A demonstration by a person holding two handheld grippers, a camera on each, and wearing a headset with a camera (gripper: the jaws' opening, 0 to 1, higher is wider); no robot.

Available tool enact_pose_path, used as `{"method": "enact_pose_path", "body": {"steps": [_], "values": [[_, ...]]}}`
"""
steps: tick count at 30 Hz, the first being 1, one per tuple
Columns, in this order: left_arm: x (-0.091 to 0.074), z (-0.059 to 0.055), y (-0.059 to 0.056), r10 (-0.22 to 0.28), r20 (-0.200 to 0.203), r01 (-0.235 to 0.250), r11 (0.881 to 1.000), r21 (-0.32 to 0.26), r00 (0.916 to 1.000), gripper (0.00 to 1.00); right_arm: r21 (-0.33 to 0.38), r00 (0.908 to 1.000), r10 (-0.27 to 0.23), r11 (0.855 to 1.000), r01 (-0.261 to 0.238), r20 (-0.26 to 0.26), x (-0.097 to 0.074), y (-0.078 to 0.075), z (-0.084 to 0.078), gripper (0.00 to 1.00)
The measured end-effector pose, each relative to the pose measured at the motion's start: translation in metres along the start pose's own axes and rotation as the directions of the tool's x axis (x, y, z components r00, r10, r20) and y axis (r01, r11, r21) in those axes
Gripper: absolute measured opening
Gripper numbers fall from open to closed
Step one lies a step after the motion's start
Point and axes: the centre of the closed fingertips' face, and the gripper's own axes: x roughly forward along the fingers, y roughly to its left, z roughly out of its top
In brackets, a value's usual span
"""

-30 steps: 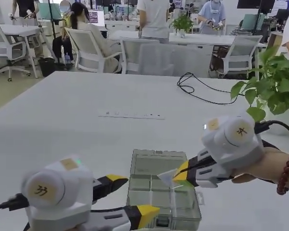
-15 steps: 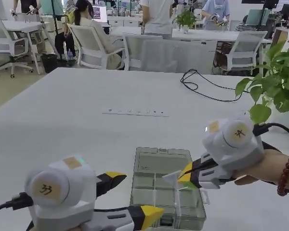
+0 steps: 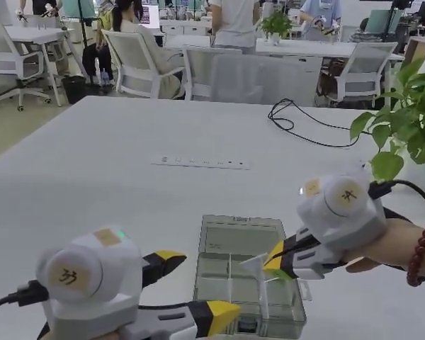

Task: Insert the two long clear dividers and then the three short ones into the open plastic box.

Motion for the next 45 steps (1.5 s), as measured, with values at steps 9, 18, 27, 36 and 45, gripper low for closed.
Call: {"method": "enact_pose_path", "body": {"steps": [9, 18, 27, 36, 45], "values": [[0.001, 0.002, 0.0, 0.0, 0.001, 0.0, 1.0, 0.004, 1.0, 0.65, 0.002, 0.9999, -0.001, 1.0, 0.001, -0.014, -0.003, 0.0, -0.001, 0.03], [0.001, 0.001, 0.0, -0.003, -0.002, 0.003, 1.0, 0.009, 1.0, 0.64, -0.002, 0.9996, 0.014, 1.0, -0.014, -0.026, 0.0, 0.002, -0.001, 0.03], [0.001, 0.001, -0.001, -0.002, -0.007, 0.002, 1.0, 0.019, 1.0, 0.64, -0.045, 0.9926, 0.055, 0.997, -0.06, -0.108, 0.011, 0.003, 0.005, 0.03], [-0.001, 0.001, 0.0, 0.007, -0.008, -0.007, 1.0, 0.025, 0.9999, 0.64, -0.137, 0.9897, 0.067, 0.987, -0.084, -0.126, 0.019, 0.008, 0.008, 0.02], [-0.001, -0.003, 0.001, 0.011, -0.013, -0.011, 1.0, 0.02, 0.9999, 0.63, -0.174, 0.9878, 0.082, 0.979, -0.105, -0.132, 0.024, 0.01, 0.009, 0.02]]}}
